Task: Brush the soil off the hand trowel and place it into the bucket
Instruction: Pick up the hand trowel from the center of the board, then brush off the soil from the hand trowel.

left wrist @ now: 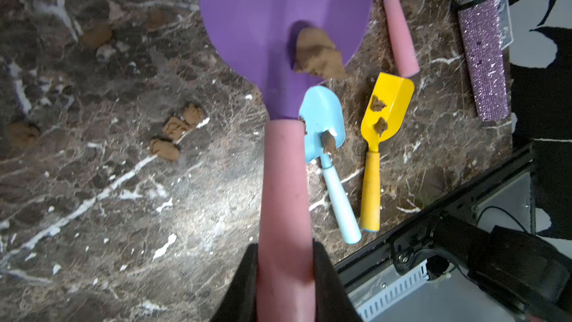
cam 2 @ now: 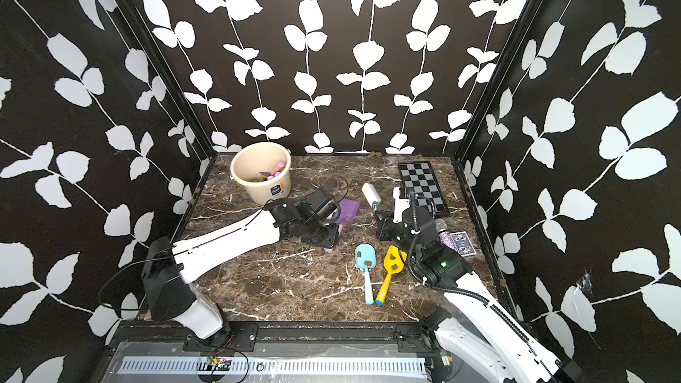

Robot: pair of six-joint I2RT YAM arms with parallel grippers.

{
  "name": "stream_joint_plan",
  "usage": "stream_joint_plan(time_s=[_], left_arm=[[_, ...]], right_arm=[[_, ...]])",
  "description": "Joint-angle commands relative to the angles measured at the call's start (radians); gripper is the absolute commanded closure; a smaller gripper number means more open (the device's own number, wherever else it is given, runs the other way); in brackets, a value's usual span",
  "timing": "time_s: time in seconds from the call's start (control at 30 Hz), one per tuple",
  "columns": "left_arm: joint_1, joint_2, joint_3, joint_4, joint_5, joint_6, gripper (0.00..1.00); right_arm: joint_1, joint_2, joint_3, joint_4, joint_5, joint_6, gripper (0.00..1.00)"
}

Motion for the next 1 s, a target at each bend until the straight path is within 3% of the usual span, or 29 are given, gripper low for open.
stream_joint_plan(time_s=[0.0, 0.17, 0.4, 0.6, 0.77, 0.97], left_arm=[[-0.002, -0.109, -0.102, 0.02, 0.023, -0.026, 1.0], [-0.002, -0.268, -0.236, 0.011, 0.031, -0.025, 1.0], [0.001, -0.392, -0.344, -0.161, 0.073, 0.001, 1.0], [0.004, -0.517, -0.509, -0.131, 0.137, -0.069, 1.0], [0.006, -0.576, -0.585, -0.081, 0.15, -0.116, 1.0], [0.006, -0.595, -0.61, -0.088, 0.134, -0.126, 1.0]], right_arm=[[-0.002, 0.032, 0.038, 0.157, -0.261, 0.03, 1.0], [-0.002, 0.067, -0.034, 0.303, -0.471, 0.117, 1.0], [0.012, 0.068, -0.176, 0.495, -0.766, 0.253, 1.0], [0.086, 0.068, -0.228, 0.5, -0.825, 0.263, 1.0], [0.176, 0.178, -0.24, 0.481, -0.816, 0.245, 1.0], [0.213, 0.309, -0.243, 0.519, -0.819, 0.224, 1.0]])
